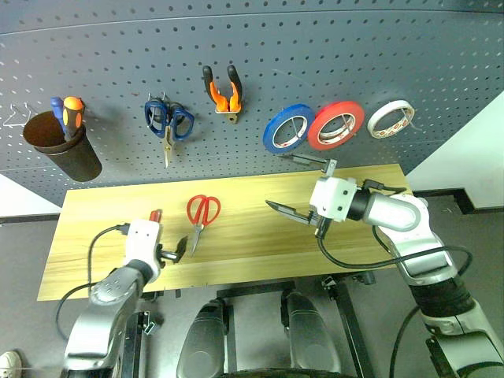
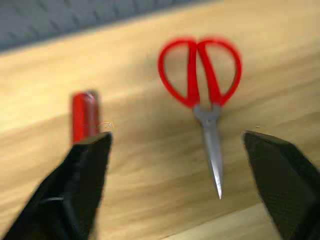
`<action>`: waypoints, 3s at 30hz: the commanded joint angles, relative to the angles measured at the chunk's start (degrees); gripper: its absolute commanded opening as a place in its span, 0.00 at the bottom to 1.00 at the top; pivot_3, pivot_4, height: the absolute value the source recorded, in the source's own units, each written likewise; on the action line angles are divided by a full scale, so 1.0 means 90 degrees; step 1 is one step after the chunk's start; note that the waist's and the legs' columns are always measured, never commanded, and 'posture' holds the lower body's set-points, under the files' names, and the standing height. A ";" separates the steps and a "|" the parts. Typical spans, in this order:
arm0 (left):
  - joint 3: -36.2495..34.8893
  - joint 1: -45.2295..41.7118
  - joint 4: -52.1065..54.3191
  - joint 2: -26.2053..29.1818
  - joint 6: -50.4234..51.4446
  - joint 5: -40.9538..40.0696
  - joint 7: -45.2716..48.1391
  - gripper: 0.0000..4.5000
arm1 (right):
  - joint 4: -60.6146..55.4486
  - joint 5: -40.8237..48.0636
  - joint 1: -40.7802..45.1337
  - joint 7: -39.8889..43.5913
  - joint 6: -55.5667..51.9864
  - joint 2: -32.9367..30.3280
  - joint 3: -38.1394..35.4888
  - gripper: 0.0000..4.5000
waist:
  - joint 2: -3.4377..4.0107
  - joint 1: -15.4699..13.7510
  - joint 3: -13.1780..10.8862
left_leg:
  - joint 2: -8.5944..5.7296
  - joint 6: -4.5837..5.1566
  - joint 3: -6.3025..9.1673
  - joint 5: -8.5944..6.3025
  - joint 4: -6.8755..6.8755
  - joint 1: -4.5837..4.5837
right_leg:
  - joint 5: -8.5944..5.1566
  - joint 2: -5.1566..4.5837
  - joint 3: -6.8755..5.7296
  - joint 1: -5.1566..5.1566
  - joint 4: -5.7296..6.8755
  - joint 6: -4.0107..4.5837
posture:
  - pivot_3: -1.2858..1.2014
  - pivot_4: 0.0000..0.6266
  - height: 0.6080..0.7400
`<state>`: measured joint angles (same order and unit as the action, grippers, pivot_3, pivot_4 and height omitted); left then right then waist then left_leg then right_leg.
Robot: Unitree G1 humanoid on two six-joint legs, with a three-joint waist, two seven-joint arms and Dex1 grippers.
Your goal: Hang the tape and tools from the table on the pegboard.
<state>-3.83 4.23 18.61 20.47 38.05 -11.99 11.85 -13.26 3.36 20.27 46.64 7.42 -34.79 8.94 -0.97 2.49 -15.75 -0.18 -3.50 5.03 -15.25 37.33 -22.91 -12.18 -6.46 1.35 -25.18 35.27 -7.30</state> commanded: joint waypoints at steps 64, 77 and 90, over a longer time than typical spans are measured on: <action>-0.1061 -0.0369 0.0567 0.0570 0.0766 -0.0441 0.1460 0.24 | 0.0689 0.1390 -0.1092 0.1112 -0.1048 -0.0452 -0.0804 1.00 | -0.0071 -0.0008 0.0088 | -0.0001 -0.0071 -0.0002 0.0039 -0.0003 0.0067 | 0.0030 -0.0007 0.0001 0.0077 -0.0010 -0.0022 | 0.51 0.28 0.92; -0.2773 -0.0047 0.0645 -0.0177 -0.2802 -0.2350 0.2414 0.24 | -0.0324 0.3423 -0.0115 0.1161 -0.2679 -0.0079 -0.1260 1.00 | -0.0085 -0.0135 0.0175 | -0.0001 -0.0070 -0.0005 0.0039 0.0004 0.0065 | 0.0023 -0.0009 0.0001 0.0081 -0.0015 0.0007 | 0.51 0.24 0.92; -0.2001 -0.1627 -0.0912 0.0173 -0.3578 -0.1375 0.1964 0.24 | -0.0528 0.3590 0.0134 0.1038 -0.2971 0.0108 -0.1220 1.00 | -0.0093 -0.0156 0.0303 | -0.0001 -0.0069 -0.0008 0.0039 0.0006 0.0067 | 0.0036 -0.0004 0.0001 0.0084 -0.0016 -0.0014 | 0.50 0.21 0.92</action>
<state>-22.39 -9.57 10.95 21.04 8.11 -25.86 29.57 -15.76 34.62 20.67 56.35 -19.44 -34.30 -0.96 -1.81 1.08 -13.02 -0.19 -4.12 4.96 -14.89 37.38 -22.31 -11.85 -6.50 1.36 -24.42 35.13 -7.43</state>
